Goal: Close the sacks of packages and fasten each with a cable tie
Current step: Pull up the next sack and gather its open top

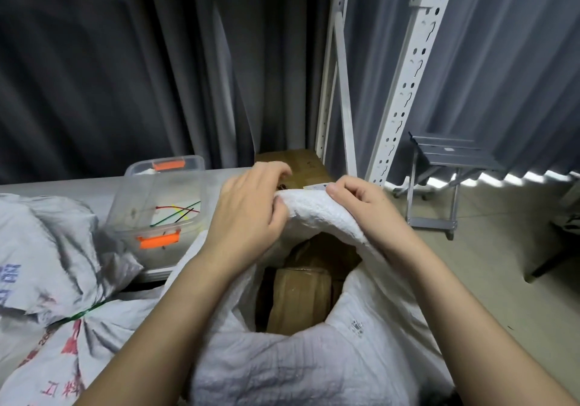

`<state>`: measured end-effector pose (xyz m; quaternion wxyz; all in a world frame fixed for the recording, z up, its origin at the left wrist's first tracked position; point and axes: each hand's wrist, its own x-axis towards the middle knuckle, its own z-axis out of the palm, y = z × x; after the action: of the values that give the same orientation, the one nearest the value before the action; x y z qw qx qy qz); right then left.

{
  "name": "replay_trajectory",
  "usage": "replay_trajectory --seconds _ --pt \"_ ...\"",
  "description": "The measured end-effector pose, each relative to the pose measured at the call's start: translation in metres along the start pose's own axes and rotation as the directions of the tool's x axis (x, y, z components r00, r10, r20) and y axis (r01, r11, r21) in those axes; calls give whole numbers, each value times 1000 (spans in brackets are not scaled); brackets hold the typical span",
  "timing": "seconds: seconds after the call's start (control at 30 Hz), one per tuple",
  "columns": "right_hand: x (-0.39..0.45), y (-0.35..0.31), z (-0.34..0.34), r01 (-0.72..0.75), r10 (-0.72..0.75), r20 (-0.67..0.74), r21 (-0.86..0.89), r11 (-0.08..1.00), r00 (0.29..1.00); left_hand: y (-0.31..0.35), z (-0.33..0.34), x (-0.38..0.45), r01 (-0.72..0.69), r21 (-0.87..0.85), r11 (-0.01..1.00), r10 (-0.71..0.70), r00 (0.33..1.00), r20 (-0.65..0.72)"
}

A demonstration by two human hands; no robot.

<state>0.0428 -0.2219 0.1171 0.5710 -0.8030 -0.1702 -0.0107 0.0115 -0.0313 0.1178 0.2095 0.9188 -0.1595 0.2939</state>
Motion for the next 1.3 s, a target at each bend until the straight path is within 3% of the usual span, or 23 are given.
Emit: replay_trajectory --seconds 0.1,0.17,0.23,0.33,0.4,0.47,0.5,0.53,0.6,0.67,0.77,0.87,0.9,0.97,1.03,1.1,1.13,1.23,1.3 --pt "7 1 5 -88 75 93 147 985 993 11 9 -3 -169 83 982 165 985 54" --pt "9 6 10 -103 91 64 214 971 994 8 17 -5 -208 162 965 196 977 90" --pt "7 11 12 -40 40 5 137 990 999 0 23 -5 -190 205 960 180 981 67" --pt "-4 18 9 84 -98 -38 -281 956 994 -2 22 -3 -42 221 974 35 999 39" --pt "-14 21 7 154 -242 -60 -619 770 968 -6 22 -1 86 205 975 -102 992 70" --pt "-16 22 5 208 -395 -47 -789 577 917 -11 24 1 193 103 976 -204 974 103" --pt "-15 23 2 223 -413 -40 -792 569 910 -13 25 2 222 74 972 -230 964 132" --pt "-12 23 -1 235 -380 -32 -737 633 924 -14 25 2 224 74 972 -233 961 151" --pt "-4 22 -11 219 -246 8 -487 845 969 -15 28 1 157 142 977 -175 977 124" --pt "0 18 -18 145 -145 18 -237 961 989 -10 30 2 45 119 992 -53 997 60" --pt "2 16 -15 87 -86 28 -49 995 996 7 37 4 -187 94 978 174 975 137" --pt "1 18 -8 53 -53 -14 -5 999 998 6 51 3 -247 186 951 225 965 135" --pt "0 19 -9 61 -64 -46 -55 997 997 4 53 4 -237 205 949 218 969 113" --pt "-6 24 -12 79 -103 -50 -354 932 993 -1 52 5 -162 247 955 147 986 80" --pt "-16 31 -13 114 -169 -20 -656 746 985 -2 50 8 -71 262 962 59 997 53" --pt "-20 37 -13 171 -296 -31 -756 632 955 -1 53 9 10 206 978 -33 994 107" --pt "-20 39 -14 172 -315 -57 -739 652 947 -2 55 10 39 167 985 -65 986 152" --pt "-11 41 -21 119 -165 -100 -361 925 981 0 52 13 13 150 989 -37 987 157" --pt "-4 36 -24 58 -63 -52 -92 994 997 7 52 16 -117 161 980 102 990 100"
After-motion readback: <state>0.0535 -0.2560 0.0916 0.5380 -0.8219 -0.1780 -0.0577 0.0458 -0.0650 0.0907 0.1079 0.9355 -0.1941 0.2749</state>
